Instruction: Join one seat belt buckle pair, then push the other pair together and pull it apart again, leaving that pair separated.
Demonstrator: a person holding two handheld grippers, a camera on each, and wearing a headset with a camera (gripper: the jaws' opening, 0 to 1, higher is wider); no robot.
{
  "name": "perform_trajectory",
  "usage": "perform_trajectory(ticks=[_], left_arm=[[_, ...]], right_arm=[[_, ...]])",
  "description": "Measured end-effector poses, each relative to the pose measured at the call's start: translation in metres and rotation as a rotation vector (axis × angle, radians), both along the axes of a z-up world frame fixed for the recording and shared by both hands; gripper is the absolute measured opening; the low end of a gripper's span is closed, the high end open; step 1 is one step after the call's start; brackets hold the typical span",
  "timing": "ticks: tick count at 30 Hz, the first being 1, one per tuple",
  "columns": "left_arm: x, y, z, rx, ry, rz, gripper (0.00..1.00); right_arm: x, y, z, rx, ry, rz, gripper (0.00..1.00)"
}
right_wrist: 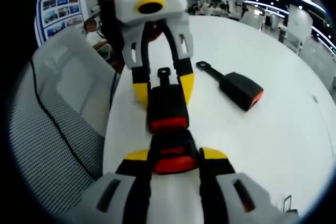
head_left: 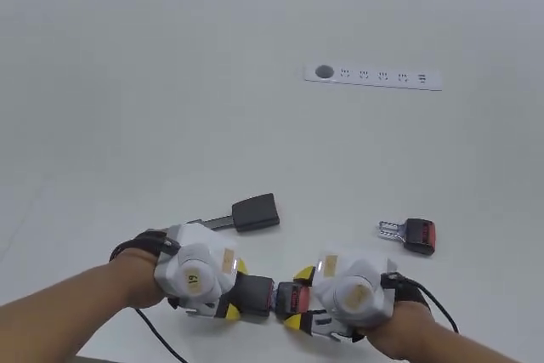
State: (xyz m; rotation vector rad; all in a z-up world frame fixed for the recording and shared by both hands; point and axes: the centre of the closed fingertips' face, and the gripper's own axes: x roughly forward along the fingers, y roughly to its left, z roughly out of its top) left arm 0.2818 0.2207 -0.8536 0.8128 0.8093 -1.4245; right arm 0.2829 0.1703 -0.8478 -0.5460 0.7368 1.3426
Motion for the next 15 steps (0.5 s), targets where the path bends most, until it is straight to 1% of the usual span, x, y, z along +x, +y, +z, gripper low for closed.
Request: perform_trajectory(ticks=[2, 7, 15], left_arm=[[0.0, 0.0, 0.0004, 0.001, 0.0, 0.001, 0.34], [0.0004, -0.0003, 0.0008, -0.002, 0.001, 0.002, 0.34], [0.0014, 0.0003, 0.0011, -0.019, 0.005, 0.008, 0.34]], right_arm=[[-0.001, -0.0004, -0.002, 0.007, 0.002, -0.008, 0.34], [-0.0022, -0.0021, -0.0036, -0.002, 0.005, -0.007, 0.34], [-0.0031, -0.0039, -0.0037, 0.03, 0.0, -0.007, 0.34]])
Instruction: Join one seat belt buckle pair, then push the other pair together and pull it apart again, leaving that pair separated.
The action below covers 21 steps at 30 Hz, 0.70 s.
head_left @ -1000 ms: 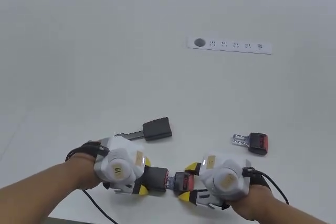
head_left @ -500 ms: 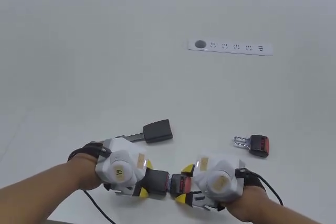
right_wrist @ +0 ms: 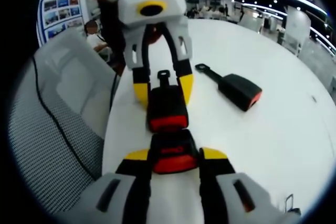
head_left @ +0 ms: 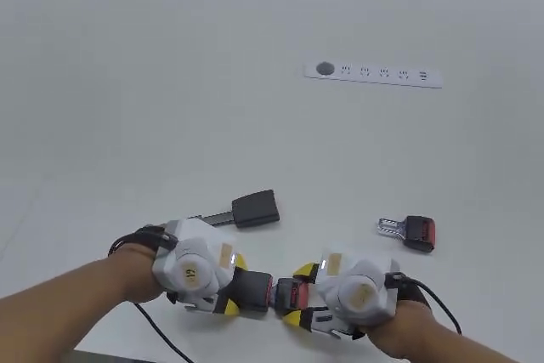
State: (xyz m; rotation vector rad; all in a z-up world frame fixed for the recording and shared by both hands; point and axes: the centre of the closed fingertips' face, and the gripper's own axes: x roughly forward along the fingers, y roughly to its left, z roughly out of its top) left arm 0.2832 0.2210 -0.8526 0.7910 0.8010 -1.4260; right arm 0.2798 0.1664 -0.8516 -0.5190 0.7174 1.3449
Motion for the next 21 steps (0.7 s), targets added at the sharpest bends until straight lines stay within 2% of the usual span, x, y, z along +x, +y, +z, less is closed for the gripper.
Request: perform_trajectory(ticks=[8, 11, 21], left_arm=[[0.002, 0.0025, 0.0001, -0.05, 0.011, 0.026, 0.34], [0.0026, 0.0034, -0.0001, -0.07, 0.016, 0.036, 0.34], [0.0022, 0.0039, 0.0006, -0.126, 0.034, 0.051, 0.33]], right_arm=[[-0.0004, -0.0016, -0.0002, 0.038, -0.02, -0.003, 0.34], [0.0002, -0.0017, 0.0008, 0.083, -0.016, -0.04, 0.34], [0.0, -0.0018, 0.0017, 0.116, -0.046, -0.03, 0.34]])
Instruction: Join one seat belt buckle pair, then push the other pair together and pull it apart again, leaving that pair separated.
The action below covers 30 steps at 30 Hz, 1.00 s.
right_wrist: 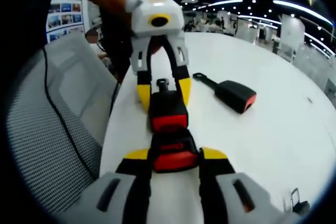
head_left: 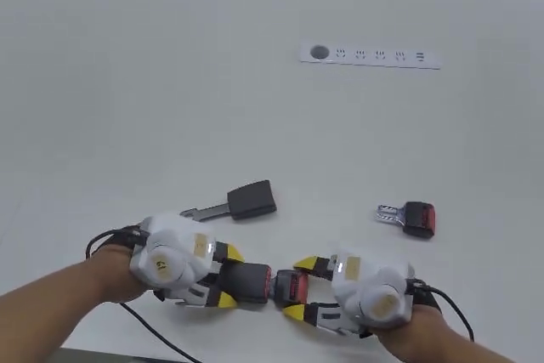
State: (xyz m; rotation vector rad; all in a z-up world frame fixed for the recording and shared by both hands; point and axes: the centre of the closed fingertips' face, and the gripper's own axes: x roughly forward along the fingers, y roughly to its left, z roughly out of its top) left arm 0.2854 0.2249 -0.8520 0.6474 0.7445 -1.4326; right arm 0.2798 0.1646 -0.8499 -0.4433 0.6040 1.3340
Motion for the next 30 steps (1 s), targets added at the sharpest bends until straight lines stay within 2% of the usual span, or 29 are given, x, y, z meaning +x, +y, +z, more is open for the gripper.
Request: perform_trajectory(ticks=[4, 5, 7, 18, 26, 30], left_arm=[[-0.0002, 0.0001, 0.0005, -0.017, 0.005, 0.014, 0.33], [0.0002, 0.0002, 0.0006, -0.02, 0.006, 0.019, 0.33], [0.0003, 0.0002, 0.0004, -0.022, 0.007, 0.02, 0.33], [0.0002, 0.0012, 0.001, -0.04, 0.022, 0.02, 0.33], [0.0004, 0.0016, 0.0005, -0.05, 0.029, 0.02, 0.33], [0.0005, 0.0016, 0.0004, -0.051, 0.034, 0.017, 0.33]], right_arm=[[0.0004, -0.0005, 0.0, 0.012, -0.005, -0.02, 0.34], [0.0003, 0.0001, 0.0004, 0.041, 0.036, -0.063, 0.34], [0.0004, -0.0007, 0.0, 0.027, -0.005, -0.038, 0.34], [0.0011, -0.0002, -0.0001, 0.047, 0.008, -0.057, 0.34], [0.0004, 0.0, 0.0004, 0.047, -0.02, -0.055, 0.34], [0.0007, -0.0004, 0.0003, 0.054, -0.019, -0.064, 0.34]])
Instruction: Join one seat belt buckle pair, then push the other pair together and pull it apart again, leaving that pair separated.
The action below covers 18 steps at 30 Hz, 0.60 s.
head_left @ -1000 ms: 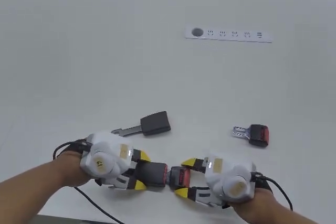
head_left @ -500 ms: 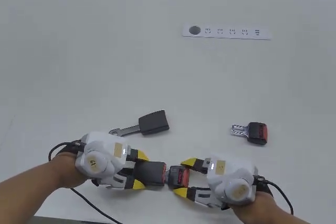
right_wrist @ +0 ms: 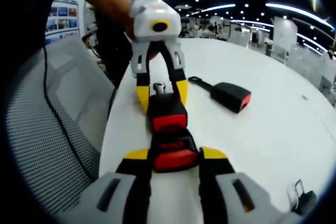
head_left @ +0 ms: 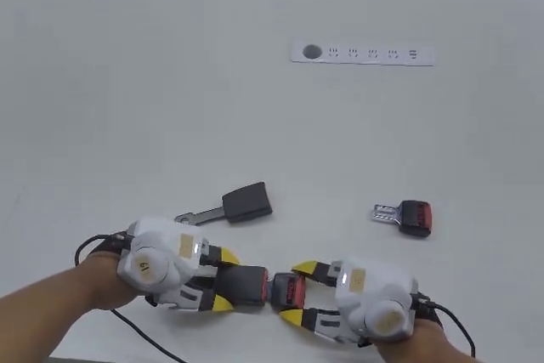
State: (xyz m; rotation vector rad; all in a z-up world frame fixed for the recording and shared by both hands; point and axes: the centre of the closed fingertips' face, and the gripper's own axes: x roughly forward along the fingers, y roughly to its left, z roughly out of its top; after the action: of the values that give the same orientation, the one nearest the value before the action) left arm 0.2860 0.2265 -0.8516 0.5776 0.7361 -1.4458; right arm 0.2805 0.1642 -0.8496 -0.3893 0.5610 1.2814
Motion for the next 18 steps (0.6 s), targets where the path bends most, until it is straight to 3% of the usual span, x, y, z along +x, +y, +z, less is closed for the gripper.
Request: perform_trajectory(ticks=[11, 15, 18], left_arm=[[0.0002, -0.0008, 0.0006, -0.006, -0.002, 0.005, 0.33], [0.0003, -0.0018, 0.001, 0.012, 0.0, -0.002, 0.34], [0.0001, -0.0034, 0.0018, 0.028, 0.0, -0.013, 0.34]], right_arm=[[0.0003, 0.0002, 0.0004, 0.009, 0.006, 0.001, 0.34], [0.0, 0.001, 0.0008, 0.0, -0.004, 0.012, 0.34], [0.0008, 0.0015, 0.0016, 0.006, 0.016, 0.023, 0.36]])
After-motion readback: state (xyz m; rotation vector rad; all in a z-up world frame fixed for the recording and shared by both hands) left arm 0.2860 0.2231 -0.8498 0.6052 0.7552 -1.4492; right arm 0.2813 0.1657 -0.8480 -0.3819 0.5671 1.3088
